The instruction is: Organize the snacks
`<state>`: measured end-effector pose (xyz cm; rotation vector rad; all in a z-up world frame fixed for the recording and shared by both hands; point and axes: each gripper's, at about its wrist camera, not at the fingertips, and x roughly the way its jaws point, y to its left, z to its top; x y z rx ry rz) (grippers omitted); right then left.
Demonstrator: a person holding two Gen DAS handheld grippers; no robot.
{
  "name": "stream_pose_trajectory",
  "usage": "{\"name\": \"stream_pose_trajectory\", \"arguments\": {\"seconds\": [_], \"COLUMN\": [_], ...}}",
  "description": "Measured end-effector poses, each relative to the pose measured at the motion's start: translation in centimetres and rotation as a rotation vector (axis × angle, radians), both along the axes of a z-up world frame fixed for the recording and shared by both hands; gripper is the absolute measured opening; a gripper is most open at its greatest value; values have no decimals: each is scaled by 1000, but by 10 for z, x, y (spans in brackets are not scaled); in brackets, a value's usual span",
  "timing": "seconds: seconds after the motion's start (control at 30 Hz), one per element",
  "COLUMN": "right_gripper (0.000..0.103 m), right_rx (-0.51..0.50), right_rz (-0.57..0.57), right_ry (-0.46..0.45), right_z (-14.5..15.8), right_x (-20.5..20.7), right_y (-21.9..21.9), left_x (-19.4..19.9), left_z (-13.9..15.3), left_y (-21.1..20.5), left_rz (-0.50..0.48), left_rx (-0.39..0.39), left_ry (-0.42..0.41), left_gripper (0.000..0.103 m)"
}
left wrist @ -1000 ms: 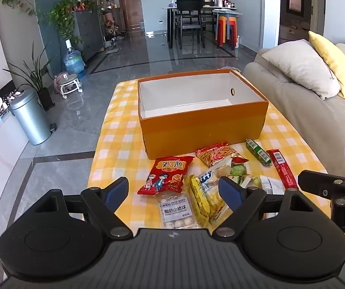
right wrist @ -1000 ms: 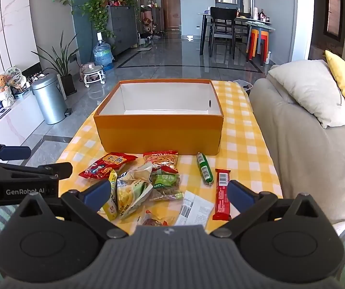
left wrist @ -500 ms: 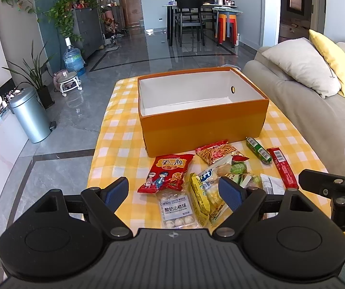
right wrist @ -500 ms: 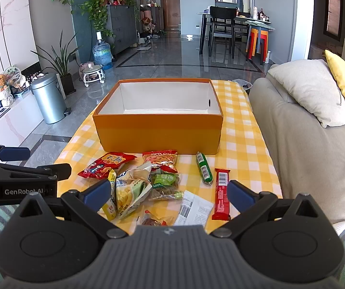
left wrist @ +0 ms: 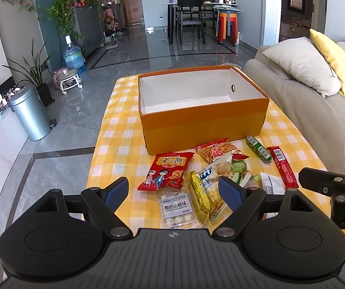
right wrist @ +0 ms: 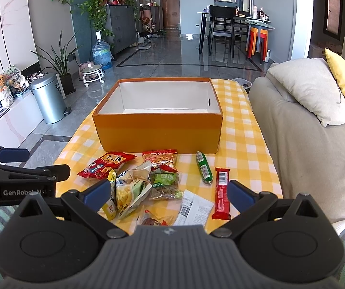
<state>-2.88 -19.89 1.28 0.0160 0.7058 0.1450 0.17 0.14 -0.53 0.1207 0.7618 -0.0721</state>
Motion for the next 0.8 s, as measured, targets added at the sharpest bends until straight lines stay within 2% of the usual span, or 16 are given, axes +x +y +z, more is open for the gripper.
{"name": "stream_pose_trajectory", "arguments": {"seconds": [0.8], "right_gripper": [99], "right_rx": [-22], "right_rz": [-20], "right_ry": [10], "right_z": [-1], "right_x": [1], "right_y": [1], "left_x": [-1], "left_z": [1], "left_y": [4], "left_rz": [17], "left_rx": [1], "left_ry": [25], "left_gripper": [99]}}
